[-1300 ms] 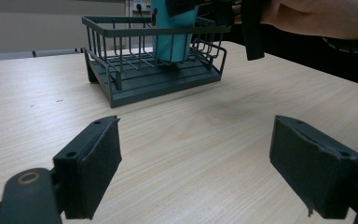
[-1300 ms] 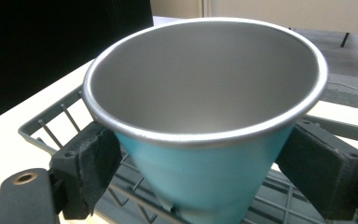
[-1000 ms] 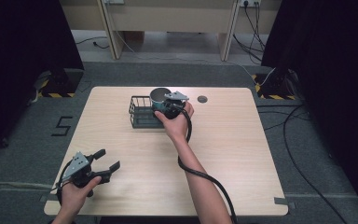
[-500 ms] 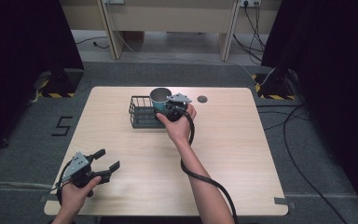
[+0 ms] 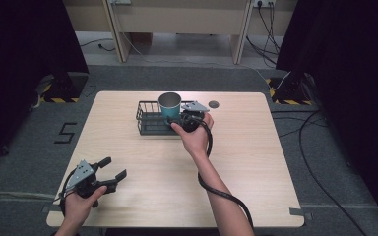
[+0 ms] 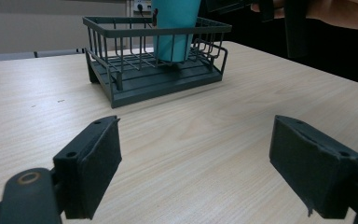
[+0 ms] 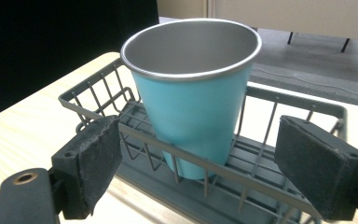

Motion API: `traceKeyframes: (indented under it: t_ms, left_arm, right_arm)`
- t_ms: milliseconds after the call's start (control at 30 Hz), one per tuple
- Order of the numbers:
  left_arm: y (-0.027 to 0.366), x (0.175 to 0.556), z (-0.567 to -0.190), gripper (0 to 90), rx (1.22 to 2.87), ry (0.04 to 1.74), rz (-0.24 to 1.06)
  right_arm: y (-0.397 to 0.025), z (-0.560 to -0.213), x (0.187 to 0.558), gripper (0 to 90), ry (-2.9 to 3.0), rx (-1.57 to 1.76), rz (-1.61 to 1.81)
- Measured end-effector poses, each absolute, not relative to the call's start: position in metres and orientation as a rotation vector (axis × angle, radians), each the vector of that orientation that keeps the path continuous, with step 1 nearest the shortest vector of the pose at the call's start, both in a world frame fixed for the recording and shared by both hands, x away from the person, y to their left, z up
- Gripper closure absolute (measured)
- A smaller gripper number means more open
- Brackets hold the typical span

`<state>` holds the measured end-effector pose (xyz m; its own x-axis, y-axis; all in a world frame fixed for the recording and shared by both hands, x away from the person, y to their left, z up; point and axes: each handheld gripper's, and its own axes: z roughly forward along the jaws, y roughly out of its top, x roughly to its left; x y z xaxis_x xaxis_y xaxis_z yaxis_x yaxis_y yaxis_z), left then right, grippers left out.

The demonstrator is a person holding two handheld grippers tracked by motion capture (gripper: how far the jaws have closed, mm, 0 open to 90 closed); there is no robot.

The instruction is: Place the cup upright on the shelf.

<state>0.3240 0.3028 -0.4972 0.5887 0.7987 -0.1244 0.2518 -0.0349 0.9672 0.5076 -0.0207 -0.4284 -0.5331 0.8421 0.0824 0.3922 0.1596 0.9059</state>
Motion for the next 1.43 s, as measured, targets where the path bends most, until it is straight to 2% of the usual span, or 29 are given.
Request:
traceKeyframes:
  t_ms: [967,1433]
  left_arm:
    - [0.303,0.323,-0.497,16.0,1.590,0.904,0.565]
    - [0.303,0.323,-0.497,16.0,1.590,0.901,0.574]
  right_arm:
    - [-0.073,-0.437,0.462,15.8,2.009,1.150,1.333]
    - [-0.117,-0.462,0.408,16.6,2.060,1.127,1.346]
